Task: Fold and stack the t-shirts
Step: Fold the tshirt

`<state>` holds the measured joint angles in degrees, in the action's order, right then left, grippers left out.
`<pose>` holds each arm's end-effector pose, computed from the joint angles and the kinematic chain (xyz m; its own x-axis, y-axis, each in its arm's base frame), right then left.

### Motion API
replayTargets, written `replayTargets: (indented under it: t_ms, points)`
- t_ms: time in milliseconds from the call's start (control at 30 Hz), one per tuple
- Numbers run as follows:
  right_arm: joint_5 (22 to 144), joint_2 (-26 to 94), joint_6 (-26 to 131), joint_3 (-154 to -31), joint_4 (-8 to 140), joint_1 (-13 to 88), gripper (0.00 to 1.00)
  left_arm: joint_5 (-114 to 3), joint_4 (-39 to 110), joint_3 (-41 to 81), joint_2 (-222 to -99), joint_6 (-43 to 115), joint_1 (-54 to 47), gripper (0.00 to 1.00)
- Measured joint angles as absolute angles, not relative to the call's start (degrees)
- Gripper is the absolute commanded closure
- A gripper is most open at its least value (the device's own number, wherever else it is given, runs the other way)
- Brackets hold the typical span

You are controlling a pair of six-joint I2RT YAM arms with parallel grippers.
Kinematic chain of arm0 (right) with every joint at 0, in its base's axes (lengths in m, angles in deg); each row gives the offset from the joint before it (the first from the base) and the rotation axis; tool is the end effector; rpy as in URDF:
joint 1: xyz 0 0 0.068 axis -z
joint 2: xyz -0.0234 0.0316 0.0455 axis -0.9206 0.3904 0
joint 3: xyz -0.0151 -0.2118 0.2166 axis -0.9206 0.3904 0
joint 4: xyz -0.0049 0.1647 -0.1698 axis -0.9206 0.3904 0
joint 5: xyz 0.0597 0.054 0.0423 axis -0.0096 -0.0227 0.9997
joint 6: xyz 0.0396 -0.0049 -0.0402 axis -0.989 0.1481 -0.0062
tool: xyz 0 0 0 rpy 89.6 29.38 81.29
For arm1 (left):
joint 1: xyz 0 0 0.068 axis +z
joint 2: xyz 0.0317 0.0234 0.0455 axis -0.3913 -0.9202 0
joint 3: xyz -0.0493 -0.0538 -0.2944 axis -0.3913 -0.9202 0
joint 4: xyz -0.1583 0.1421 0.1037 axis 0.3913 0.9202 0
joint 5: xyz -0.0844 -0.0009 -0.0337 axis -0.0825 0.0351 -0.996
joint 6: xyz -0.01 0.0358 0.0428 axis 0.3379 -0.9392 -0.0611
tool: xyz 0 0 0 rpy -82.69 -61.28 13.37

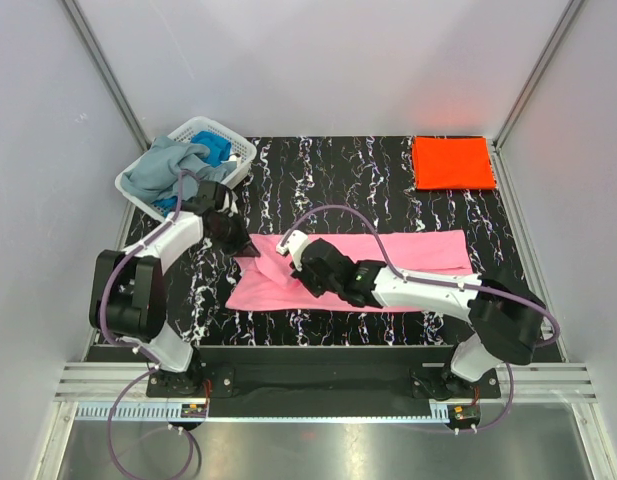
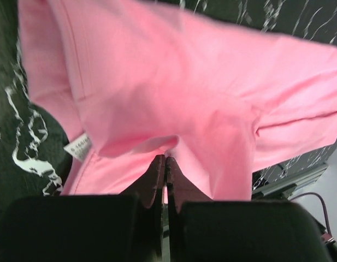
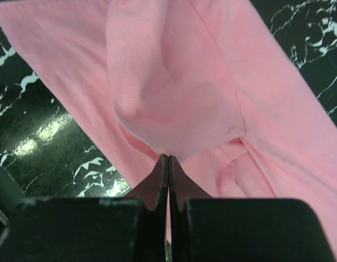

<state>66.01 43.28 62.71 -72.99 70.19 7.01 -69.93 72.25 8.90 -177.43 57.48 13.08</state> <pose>0.1677 0.2776 0.2643 -0.2668 -0.5813 -0.7687 -0.8075 0.5702 -0.1509 0.2870 -0.0659 0.2462 -0.9271 -0.3430 -0.1513 -0.2208 0.8257 -0.5191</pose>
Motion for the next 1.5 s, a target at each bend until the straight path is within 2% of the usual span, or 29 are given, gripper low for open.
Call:
replayTargets:
  t_ms: [433, 600, 933, 1100, 1267, 1500]
  points:
    - [69.79, 40.70, 57.60, -66.61, 71.72, 7.01, 1.00, -66.89, 73.84, -2.86, -167.58, 60.39, 6.44, 0.99]
    - [70.69, 39.46, 55.59, -64.86, 71.68, 7.01, 1.00, -64.90, 74.15, -6.62, -165.08, 61.28, 5.67, 0.94]
    - [71.10, 41.58, 53.47, -65.18, 71.35, 7.01, 1.00, -62.13, 75.59, -6.08, -168.06, 61.70, 5.63, 0.93]
    - [73.90, 42.80, 52.68, -68.27, 71.72, 9.13, 1.00, -61.25, 76.42, -0.92, -171.88, 61.63, 6.11, 0.87]
    - [79.43, 44.15, 51.35, -71.57, 71.72, 16.74, 1.00, -60.31, 77.12, 3.56, -175.53, 61.57, 7.03, 0.78]
    - [87.74, 52.22, 49.68, -76.53, 72.13, 22.75, 1.00, -58.91, 78.52, 7.15, -179.77, 61.68, 8.73, 0.68]
